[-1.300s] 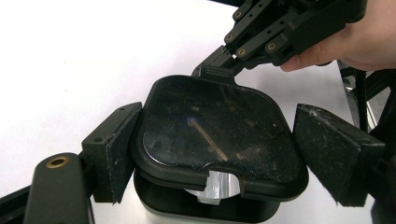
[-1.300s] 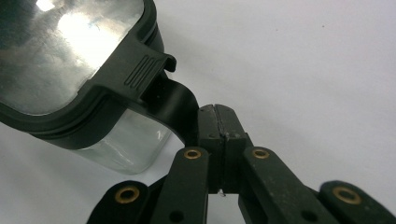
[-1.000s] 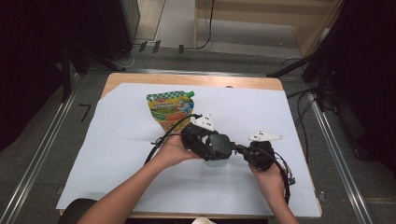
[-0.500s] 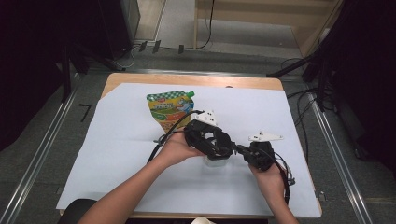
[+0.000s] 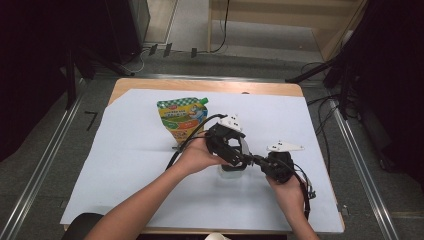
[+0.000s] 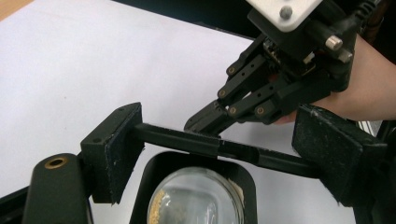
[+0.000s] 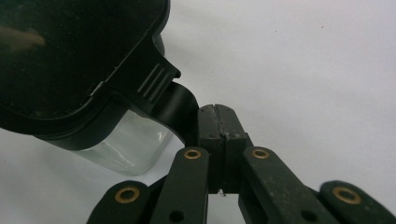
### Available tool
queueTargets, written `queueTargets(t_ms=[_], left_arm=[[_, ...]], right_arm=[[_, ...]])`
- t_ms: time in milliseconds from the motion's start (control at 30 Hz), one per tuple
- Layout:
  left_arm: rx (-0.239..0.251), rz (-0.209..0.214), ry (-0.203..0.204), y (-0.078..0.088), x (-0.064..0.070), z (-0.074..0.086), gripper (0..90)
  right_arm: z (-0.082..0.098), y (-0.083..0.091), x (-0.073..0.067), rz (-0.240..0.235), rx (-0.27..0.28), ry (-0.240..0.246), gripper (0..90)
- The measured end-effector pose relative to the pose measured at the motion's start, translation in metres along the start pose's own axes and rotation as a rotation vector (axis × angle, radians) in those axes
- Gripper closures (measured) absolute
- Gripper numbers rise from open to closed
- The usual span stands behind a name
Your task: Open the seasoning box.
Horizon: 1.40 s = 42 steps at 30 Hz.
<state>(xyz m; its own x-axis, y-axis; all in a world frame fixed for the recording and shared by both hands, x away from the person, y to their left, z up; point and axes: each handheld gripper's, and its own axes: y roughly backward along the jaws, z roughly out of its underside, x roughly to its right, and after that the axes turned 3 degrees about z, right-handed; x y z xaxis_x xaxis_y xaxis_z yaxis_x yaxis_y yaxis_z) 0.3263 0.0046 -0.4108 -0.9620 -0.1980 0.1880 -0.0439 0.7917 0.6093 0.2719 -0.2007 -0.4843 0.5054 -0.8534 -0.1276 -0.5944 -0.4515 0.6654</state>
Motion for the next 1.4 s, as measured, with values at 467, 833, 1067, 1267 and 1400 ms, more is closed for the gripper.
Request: queueTargets(t_ms=[467,833,1067,1267,1400], left_arm=[[0.021,0.03,-0.041,-0.006,-0.002,-0.004,16.6],[0.007,0.015,-0.055,-0.003,-0.002,-0.003,16.9],[0.024,0.036,-0.041,-0.009,-0.003,-0.008,17.0],[0.04,0.067,-0.029,-0.018,-0.005,-0.012,16.6],[0.036,0.081,-0.02,-0.022,-0.005,-0.014,16.1]], right_arm=[[-0.001,0.002,0.002,-0.018,0.009,-0.011,90.0],[0.0,0.0,0.002,-0.016,-0.003,-0.006,90.0],[0.0,0.001,0.002,-0.016,-0.003,-0.008,90.0],[0.004,0.004,0.005,-0.044,0.002,-0.041,90.0],[0.004,0.004,0.005,-0.045,0.005,-0.044,90.0]])
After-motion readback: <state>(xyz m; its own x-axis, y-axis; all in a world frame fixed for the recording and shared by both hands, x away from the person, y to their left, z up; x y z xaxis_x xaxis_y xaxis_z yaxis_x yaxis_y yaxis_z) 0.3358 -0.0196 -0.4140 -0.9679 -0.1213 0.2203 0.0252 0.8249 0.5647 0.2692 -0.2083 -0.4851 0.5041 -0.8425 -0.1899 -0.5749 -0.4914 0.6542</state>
